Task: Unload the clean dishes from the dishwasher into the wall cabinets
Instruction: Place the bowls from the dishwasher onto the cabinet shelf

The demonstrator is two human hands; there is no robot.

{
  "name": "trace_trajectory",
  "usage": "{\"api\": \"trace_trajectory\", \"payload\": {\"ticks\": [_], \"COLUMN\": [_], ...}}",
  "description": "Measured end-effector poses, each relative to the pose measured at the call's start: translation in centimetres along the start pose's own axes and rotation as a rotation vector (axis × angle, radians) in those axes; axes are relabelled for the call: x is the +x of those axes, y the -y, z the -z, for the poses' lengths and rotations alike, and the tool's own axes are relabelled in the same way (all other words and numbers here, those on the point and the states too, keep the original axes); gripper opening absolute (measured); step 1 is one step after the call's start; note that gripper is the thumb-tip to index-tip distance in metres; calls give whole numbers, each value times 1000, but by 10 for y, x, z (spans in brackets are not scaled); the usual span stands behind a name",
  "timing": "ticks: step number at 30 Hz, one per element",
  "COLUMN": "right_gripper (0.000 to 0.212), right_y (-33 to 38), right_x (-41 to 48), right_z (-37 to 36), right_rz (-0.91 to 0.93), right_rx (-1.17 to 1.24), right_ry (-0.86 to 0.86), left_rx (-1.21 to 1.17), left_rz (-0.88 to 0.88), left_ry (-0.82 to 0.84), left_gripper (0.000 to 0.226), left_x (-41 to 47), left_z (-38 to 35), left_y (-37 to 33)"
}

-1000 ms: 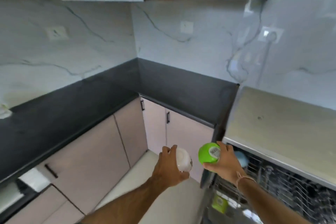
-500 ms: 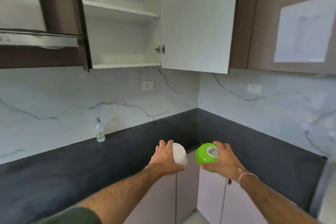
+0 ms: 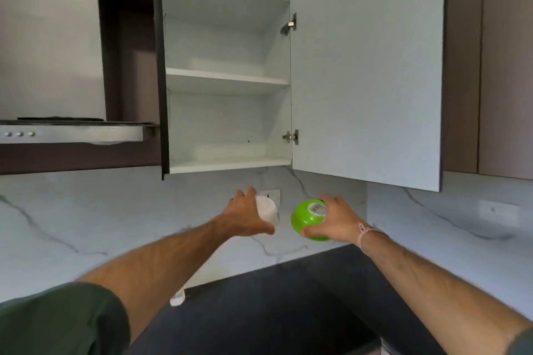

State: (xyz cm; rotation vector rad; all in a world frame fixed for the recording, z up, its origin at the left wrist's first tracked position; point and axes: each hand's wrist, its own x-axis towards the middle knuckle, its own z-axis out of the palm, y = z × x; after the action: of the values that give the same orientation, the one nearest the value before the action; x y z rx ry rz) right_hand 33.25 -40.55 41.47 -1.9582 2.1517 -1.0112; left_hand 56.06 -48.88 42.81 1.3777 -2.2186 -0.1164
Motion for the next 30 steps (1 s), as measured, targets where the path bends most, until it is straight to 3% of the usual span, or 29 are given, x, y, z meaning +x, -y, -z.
{"api": "trace_trajectory", "payload": {"ticks": [8, 16, 30], "right_gripper": [112, 103, 99], "right_y": [25, 52, 43], "right_x": [158, 301, 508], "right_z": [16, -13, -103], "right_rz": [167, 161, -7], "right_rx": [12, 39, -103], "right_ry": [6, -11, 128], "left_rx": [-3, -82, -44], "left_rz": [114, 212, 267], "left_ry": [-168, -238, -26], "left_gripper": [103, 97, 83], "left_x": [119, 239, 433], "left_z": [35, 43, -4], "left_y": [16, 67, 160]}}
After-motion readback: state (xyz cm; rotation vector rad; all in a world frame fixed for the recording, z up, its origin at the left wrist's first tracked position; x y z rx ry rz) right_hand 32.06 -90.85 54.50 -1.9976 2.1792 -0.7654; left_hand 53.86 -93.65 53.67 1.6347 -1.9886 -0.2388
